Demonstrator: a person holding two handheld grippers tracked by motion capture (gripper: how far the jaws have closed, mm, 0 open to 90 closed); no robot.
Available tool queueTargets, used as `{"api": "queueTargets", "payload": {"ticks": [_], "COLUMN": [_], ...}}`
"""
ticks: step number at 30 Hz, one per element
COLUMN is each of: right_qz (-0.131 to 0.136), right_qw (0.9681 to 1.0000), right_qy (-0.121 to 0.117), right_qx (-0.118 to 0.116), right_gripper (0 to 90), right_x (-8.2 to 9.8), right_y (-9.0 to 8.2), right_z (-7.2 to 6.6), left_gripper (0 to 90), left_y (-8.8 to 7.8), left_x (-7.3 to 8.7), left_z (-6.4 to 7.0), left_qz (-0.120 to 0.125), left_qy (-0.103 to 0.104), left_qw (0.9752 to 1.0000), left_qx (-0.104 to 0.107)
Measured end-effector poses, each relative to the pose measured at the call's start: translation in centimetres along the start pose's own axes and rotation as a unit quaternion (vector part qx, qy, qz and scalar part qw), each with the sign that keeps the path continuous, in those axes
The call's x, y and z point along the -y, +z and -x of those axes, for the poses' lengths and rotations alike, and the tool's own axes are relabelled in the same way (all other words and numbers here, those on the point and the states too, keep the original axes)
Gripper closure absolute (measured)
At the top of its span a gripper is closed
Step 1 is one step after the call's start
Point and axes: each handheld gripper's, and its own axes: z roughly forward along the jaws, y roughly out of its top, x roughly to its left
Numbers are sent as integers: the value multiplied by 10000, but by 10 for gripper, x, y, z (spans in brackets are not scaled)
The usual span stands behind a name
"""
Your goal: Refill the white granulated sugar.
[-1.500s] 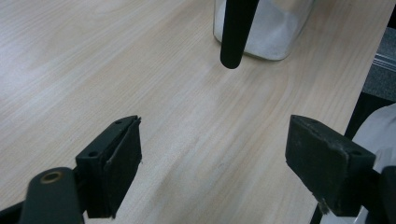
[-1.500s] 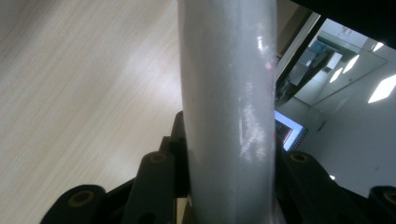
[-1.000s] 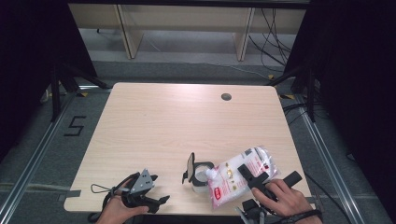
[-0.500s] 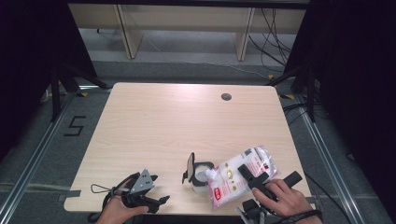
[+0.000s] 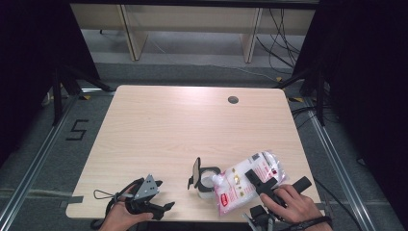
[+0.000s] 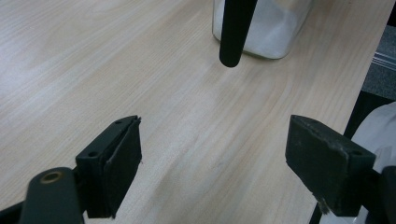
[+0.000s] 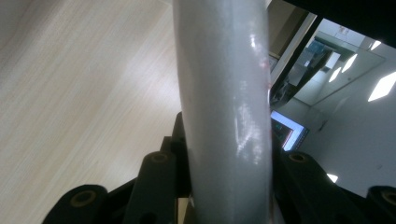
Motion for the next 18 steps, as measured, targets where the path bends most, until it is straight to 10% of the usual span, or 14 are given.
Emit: {"api": "queueTargets", "payload": {"ticks": [18], "right_qz": [46], "right_qw": [9999], "right_qy": [-111], "right_qx": [-39], "right_gripper": [697], "right_x": [2], "right_y": [0], "right_z": [2], "left_gripper": [182], "left_y": [0], "left_x": [0], "left_z": [-1], "left_qz": [9], "left_qy": [36], "left_qw": [10000], "left_qx": [2]}}
